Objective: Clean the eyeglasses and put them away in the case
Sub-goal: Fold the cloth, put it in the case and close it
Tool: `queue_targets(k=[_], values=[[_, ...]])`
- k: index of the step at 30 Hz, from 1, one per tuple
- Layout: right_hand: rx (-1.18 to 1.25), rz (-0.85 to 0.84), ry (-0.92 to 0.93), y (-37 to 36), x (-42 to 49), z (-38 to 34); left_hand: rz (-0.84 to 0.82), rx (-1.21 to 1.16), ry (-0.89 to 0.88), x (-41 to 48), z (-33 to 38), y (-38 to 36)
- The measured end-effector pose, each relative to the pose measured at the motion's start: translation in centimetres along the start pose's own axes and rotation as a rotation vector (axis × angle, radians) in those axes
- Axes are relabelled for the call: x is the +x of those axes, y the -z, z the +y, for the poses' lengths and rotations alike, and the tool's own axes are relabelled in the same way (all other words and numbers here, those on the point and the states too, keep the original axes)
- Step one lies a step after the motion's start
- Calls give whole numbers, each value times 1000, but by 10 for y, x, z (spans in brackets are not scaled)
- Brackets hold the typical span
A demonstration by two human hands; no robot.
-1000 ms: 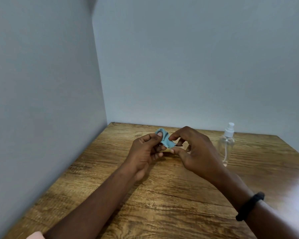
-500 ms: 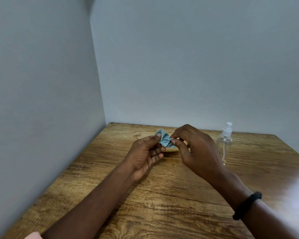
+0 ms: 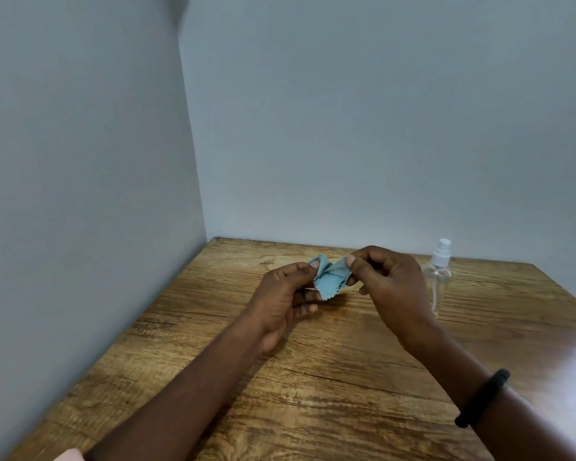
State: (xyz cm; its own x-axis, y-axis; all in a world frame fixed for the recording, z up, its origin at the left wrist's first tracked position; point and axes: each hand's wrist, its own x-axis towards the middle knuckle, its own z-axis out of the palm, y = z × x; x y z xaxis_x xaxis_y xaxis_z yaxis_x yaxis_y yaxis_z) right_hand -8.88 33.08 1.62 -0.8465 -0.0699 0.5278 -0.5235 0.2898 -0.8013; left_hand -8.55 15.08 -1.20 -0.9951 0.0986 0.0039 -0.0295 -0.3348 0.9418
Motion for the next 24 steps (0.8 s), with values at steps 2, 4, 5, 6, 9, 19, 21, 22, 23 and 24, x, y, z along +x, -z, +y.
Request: queue_targets(k=[2, 4, 5, 6, 9, 19, 21, 22, 23, 24], values=[[117, 6, -86, 2, 1, 0, 5, 10, 0, 0, -1, 0], [266, 9, -177, 4, 2, -1, 19, -10, 13, 0, -1, 0], [342, 14, -216, 5, 3, -2, 23, -23, 23, 0, -1, 0], [405, 21, -244, 6, 4, -2, 21, -29, 31, 0, -1, 0], [522, 43, -281, 7, 5, -1, 6, -12, 58, -1, 0, -1], [257, 94, -254, 5, 3, -1, 42, 26, -13, -4, 1, -7], [118, 109, -198, 4, 1, -3, 80, 187, -128, -6, 0, -11], [49, 117, -171, 3, 0, -5, 92, 286, -212, -7, -1, -12], [-28, 122, -137, 2, 0, -8, 92, 381, -302, -8, -1, -13], [-108, 123, -97, 2, -1, -10, 79, 465, -384, -10, -1, -15]])
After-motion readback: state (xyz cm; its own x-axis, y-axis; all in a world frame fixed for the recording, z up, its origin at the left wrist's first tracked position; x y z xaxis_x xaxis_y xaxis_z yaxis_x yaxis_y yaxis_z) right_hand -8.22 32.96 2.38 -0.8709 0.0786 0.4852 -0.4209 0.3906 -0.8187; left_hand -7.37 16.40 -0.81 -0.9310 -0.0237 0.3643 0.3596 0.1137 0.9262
